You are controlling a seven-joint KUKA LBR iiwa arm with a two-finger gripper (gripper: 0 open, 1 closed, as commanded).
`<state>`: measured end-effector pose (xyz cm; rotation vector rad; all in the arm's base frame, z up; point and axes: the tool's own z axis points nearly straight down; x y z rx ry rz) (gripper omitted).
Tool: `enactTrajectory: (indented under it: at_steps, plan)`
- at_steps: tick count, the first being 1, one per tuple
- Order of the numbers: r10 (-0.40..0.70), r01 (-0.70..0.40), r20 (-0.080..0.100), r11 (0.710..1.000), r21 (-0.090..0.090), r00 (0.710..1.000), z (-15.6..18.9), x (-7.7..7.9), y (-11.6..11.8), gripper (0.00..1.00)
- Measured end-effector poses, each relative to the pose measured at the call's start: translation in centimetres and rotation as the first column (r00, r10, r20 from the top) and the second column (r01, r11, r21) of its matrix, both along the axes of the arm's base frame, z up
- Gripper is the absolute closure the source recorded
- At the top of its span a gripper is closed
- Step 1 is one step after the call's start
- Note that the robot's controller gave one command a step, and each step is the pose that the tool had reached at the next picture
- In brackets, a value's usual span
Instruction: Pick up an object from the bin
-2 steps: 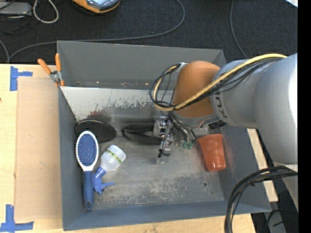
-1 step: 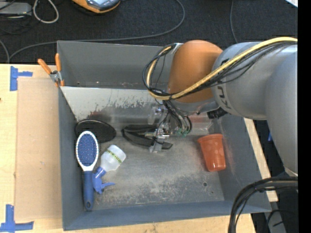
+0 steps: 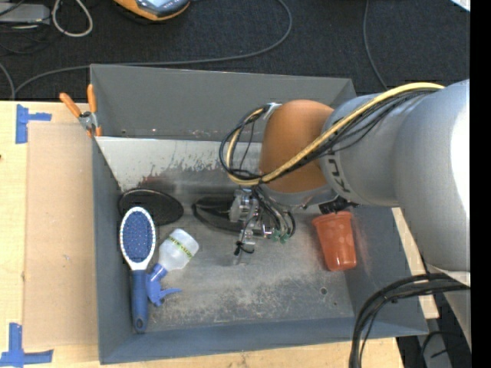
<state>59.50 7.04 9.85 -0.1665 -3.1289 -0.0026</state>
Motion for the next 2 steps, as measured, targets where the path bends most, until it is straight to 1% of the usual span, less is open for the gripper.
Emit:
enactTrajectory:
  at_steps: [1,2]
  plan:
    - [-0.051,0.051,0.026,0.999,0.003,0.998,-2.54,2.51,-2.61,0.00]
    - [-0.070,0.070,0.011,0.998,0.007,0.998,-2.43,2.31,-2.79,1.00]
